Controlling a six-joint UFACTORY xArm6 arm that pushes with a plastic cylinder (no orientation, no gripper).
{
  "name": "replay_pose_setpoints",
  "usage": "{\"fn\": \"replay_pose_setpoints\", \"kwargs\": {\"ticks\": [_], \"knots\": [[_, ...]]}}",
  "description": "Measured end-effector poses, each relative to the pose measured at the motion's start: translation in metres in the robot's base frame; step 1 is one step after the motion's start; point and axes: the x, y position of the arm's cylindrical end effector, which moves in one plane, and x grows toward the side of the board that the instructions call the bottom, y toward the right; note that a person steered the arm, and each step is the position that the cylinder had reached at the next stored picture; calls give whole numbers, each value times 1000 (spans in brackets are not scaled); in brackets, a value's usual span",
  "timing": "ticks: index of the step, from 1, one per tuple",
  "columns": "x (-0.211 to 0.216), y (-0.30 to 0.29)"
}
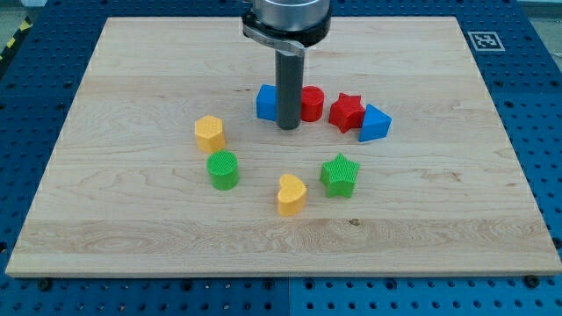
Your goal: Move the red circle to the top left of red star
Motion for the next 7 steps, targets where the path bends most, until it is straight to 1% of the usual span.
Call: {"fn": "replay_pose_setpoints", "kwargs": {"ticks": [2, 4, 6, 7], "knots": [[-15, -1], [-15, 3], [-12, 43], [-12, 47]]}}
